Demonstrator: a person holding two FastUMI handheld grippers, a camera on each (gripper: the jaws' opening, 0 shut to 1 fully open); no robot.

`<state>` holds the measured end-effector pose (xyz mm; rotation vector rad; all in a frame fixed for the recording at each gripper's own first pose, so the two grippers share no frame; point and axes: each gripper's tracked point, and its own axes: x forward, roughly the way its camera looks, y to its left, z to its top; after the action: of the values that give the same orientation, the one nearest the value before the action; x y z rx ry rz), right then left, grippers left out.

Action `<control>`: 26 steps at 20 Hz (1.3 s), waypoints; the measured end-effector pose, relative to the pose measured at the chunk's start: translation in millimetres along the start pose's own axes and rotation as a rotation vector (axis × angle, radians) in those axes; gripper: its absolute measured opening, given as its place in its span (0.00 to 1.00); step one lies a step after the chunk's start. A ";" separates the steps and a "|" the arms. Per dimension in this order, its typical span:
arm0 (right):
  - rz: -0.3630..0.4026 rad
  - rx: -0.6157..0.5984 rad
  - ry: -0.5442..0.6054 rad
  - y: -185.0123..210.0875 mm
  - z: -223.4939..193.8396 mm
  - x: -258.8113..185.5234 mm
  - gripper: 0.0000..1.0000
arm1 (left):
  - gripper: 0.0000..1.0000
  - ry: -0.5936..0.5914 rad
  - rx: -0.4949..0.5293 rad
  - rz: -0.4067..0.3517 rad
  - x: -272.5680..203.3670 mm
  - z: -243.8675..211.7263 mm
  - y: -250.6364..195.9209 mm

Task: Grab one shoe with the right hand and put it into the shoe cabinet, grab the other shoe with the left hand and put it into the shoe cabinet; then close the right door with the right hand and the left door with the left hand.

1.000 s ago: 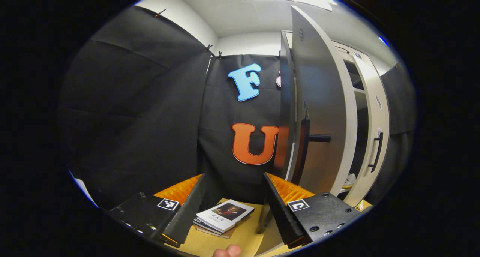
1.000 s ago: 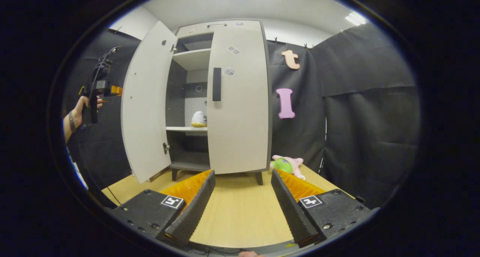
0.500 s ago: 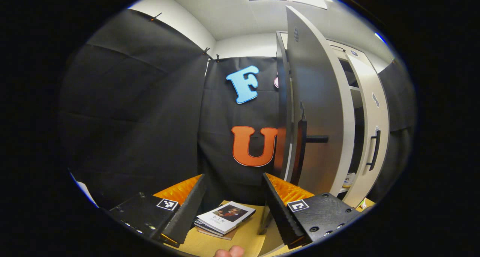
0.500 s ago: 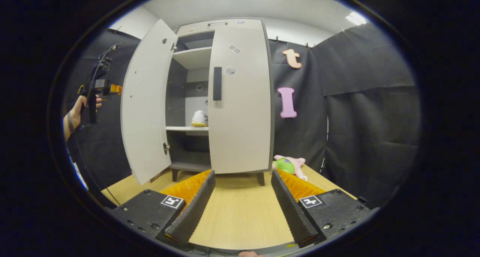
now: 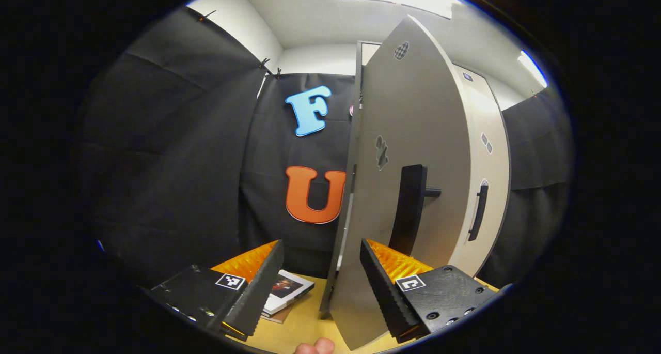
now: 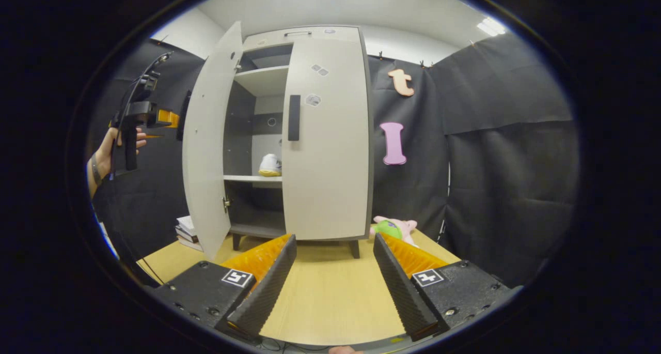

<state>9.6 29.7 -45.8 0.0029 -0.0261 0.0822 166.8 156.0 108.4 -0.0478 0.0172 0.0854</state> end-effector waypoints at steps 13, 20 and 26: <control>-0.093 0.028 -0.004 -36.7 -1.0 5.0 0.98 | 0.90 -0.046 0.056 -0.112 58.8 5.9 -110.6; -0.102 0.036 -0.004 -43.0 0.8 4.7 0.98 | 0.91 -0.048 0.052 -0.126 20.0 10.1 -96.6; -0.066 0.020 -0.019 -32.9 6.5 3.7 0.98 | 0.91 -0.020 0.016 -0.172 -46.3 -23.1 -104.3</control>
<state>15.9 -2.8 -39.2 0.0249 -0.0441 0.0166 129.3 47.1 91.2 -0.0328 -0.0063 -0.0861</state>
